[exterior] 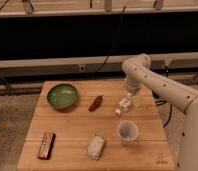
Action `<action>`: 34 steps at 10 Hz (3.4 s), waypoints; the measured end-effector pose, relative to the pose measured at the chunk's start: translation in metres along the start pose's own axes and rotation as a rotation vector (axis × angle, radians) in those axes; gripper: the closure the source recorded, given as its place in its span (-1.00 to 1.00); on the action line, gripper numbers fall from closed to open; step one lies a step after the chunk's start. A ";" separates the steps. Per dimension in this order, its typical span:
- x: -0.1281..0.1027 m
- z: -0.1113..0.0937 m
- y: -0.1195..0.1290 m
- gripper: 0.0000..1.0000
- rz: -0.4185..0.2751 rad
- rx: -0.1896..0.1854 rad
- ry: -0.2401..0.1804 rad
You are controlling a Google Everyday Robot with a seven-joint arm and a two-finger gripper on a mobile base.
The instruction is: Place the bottle in the ceramic bowl
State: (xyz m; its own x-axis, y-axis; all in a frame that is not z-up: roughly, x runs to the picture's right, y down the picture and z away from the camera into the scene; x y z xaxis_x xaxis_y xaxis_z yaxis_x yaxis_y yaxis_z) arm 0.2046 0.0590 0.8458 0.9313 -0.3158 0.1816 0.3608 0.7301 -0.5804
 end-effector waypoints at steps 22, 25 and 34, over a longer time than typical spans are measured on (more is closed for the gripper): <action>-0.008 0.070 -0.005 -0.60 -0.026 -0.061 -0.101; -0.010 0.072 -0.003 -0.60 -0.033 -0.067 -0.108; -0.013 0.075 0.002 -0.60 -0.057 -0.078 -0.121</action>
State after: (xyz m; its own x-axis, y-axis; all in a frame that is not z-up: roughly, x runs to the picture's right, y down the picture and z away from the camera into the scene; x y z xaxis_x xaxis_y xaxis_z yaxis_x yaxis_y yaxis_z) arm 0.1970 0.1098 0.9017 0.9104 -0.2769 0.3073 0.4126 0.6620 -0.6257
